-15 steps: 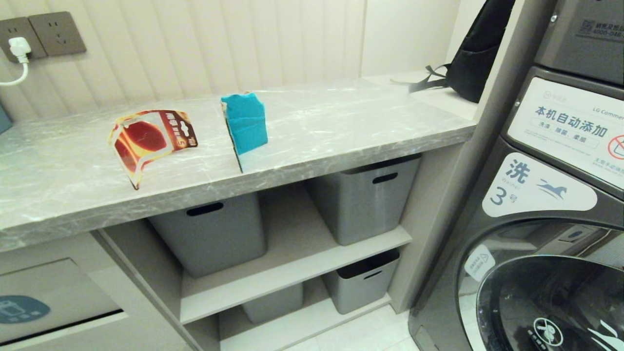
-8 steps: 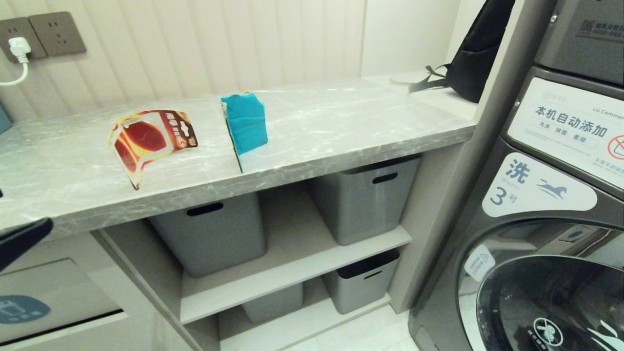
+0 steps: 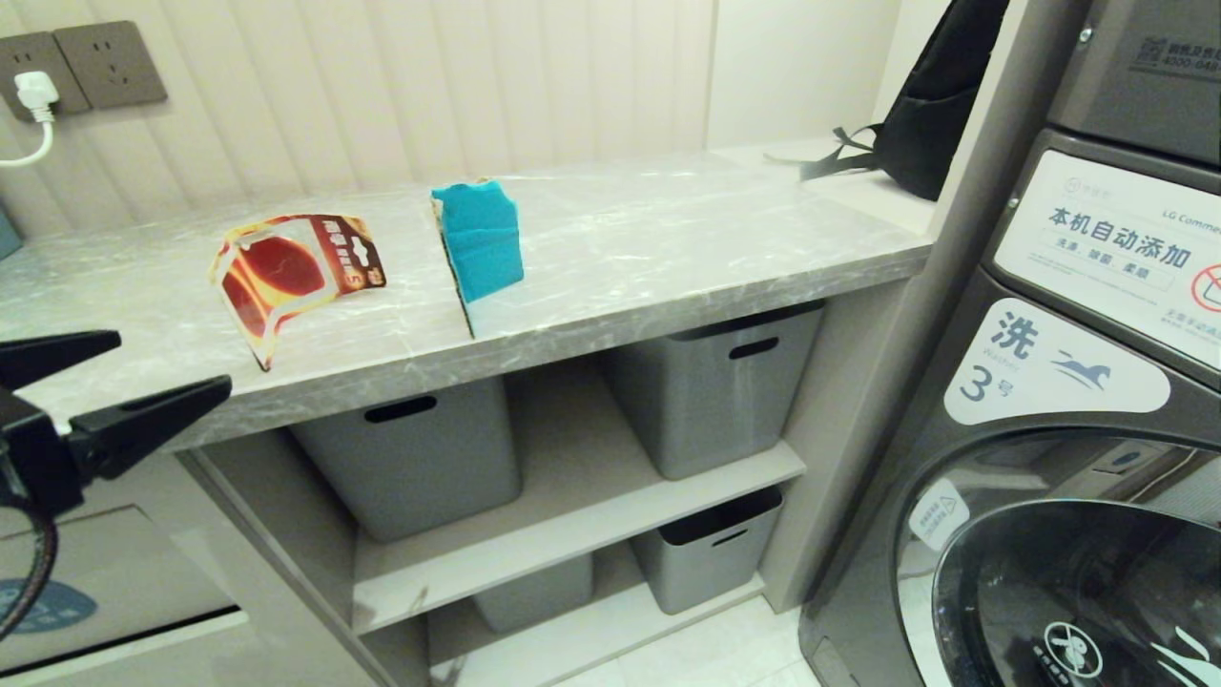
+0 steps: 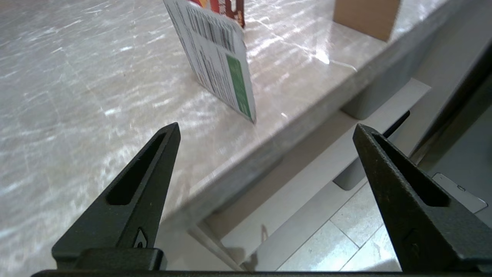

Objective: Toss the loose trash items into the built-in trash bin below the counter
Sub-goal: Pick up the garbage

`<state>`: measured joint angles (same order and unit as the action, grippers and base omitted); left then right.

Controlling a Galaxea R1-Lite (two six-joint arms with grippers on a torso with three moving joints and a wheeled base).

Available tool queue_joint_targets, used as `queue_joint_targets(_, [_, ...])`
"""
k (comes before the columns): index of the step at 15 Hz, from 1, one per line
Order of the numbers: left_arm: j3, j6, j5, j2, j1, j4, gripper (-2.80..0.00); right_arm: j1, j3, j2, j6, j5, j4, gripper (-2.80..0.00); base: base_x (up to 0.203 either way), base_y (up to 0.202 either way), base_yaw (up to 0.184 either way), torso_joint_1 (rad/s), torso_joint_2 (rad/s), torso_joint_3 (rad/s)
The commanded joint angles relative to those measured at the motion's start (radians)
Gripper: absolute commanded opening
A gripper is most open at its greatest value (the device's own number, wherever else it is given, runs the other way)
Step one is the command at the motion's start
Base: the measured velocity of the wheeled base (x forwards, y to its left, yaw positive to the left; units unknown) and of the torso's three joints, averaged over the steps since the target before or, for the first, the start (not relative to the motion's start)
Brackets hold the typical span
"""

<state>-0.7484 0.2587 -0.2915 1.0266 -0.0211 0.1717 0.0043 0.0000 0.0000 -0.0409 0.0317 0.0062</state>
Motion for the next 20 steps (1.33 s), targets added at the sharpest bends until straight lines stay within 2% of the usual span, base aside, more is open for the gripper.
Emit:
queue_joint_targets(1, [-0.039,-0.002,-0.002,0.083,0.001,0.004,0.00,0.000,0.000,-0.002,-0.001,0.001,0.000,-2.80,0.000,0.000,0.000,0.000,0.00,0.000])
queue_joint_targets(17, [-0.208,-0.076,0.002,0.280,-0.008,0.011,0.00,0.000,0.000,-0.002,-0.001,0.001,0.000,-2.80,0.000,0.000,0.000,0.000,0.00,0.000])
queue_joint_targets(20, [-0.230,-0.079,0.038,0.300,-0.009,0.012,0.00,0.000,0.000,-0.002,-0.001,0.001,0.000,-2.80,0.000,0.000,0.000,0.000,0.00,0.000])
